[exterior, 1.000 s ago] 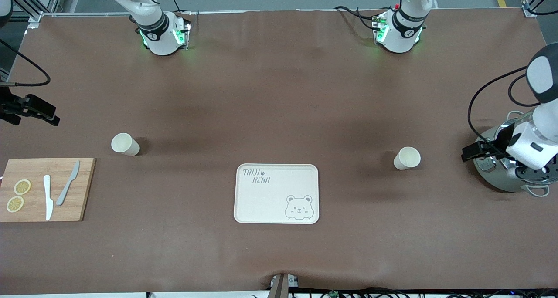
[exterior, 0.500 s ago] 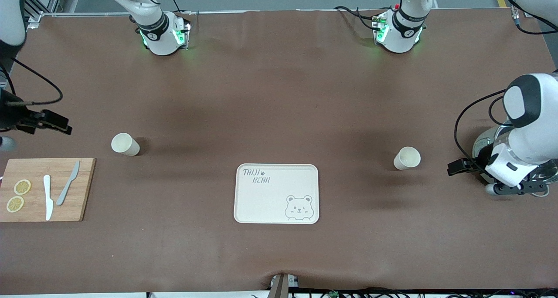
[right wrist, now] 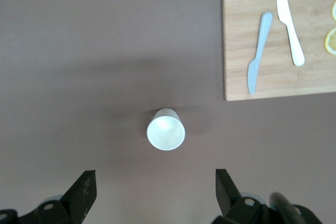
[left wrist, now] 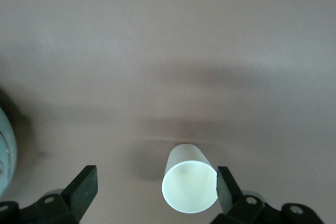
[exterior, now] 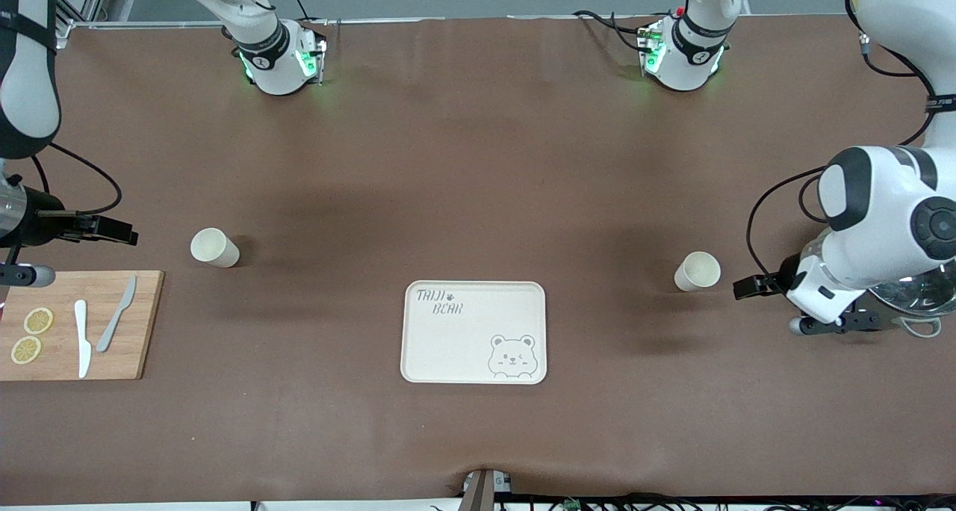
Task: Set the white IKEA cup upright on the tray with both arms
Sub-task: 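Reach the left gripper to its white cup while the right gripper reaches the other cup, then grasp and carry the cup toward the tray while the right gripper grasps its cup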
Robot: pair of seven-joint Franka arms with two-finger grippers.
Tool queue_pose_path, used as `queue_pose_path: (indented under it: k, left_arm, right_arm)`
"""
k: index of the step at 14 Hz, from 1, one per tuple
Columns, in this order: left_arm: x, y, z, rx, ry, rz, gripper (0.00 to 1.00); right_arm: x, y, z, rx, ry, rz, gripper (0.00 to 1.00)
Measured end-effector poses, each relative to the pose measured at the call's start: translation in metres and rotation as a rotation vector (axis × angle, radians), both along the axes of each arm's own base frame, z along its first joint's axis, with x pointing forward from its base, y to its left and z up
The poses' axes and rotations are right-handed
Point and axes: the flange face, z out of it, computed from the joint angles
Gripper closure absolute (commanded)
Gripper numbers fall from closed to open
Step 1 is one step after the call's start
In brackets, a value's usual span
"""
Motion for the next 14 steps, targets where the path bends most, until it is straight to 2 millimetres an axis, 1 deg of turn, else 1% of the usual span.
queue_pose_path:
  k: [2,3,4,5,6,7,8,9,10,11,12,14]
  left_arm:
    - [-0.015,-0.001,-0.026,0.001,0.009,0.000,0.00]
    - [-0.023,-0.002,-0.039,0.001,0.006,0.002,0.00]
    - [-0.033,-0.003,-0.054,0.001,0.002,0.005,0.05]
    - [-0.043,-0.004,-0.067,0.001,0.000,0.012,0.15]
    - [-0.054,-0.005,-0.080,0.001,0.004,0.014,0.23]
    - [-0.063,-0.006,-0.090,0.002,0.011,0.014,0.33]
    - [-0.070,-0.006,-0.097,0.002,0.020,0.014,0.44]
    - [-0.075,-0.006,-0.100,0.003,0.028,0.013,0.52]
    - [-0.078,-0.006,-0.102,0.005,0.034,0.012,0.66]
    - [-0.081,-0.006,-0.103,0.006,0.038,0.012,0.84]
    - [-0.082,-0.006,-0.104,0.006,0.041,0.012,1.00]
    - [-0.084,-0.006,-0.106,0.006,0.046,0.013,1.00]
  right_arm:
    - [-0.001,-0.017,-0.021,0.007,0.056,-0.027,0.00]
    - [-0.003,-0.021,-0.029,0.012,0.086,-0.033,0.00]
    - [-0.003,-0.022,-0.034,0.015,0.105,-0.035,0.00]
    - [-0.003,-0.023,-0.039,0.016,0.116,-0.038,0.00]
    - [-0.003,-0.026,-0.045,0.017,0.126,-0.044,0.00]
    - [-0.002,-0.032,-0.052,0.019,0.137,-0.053,0.00]
    - [-0.002,-0.039,-0.060,0.021,0.148,-0.065,0.00]
    - [-0.002,-0.046,-0.067,0.023,0.157,-0.075,0.00]
    - [-0.002,-0.050,-0.071,0.024,0.162,-0.082,0.00]
    - [-0.001,-0.053,-0.075,0.025,0.167,-0.086,0.00]
    - [0.000,-0.054,-0.079,0.026,0.172,-0.087,0.00]
    - [0.005,-0.060,-0.090,0.025,0.153,-0.098,0.00]
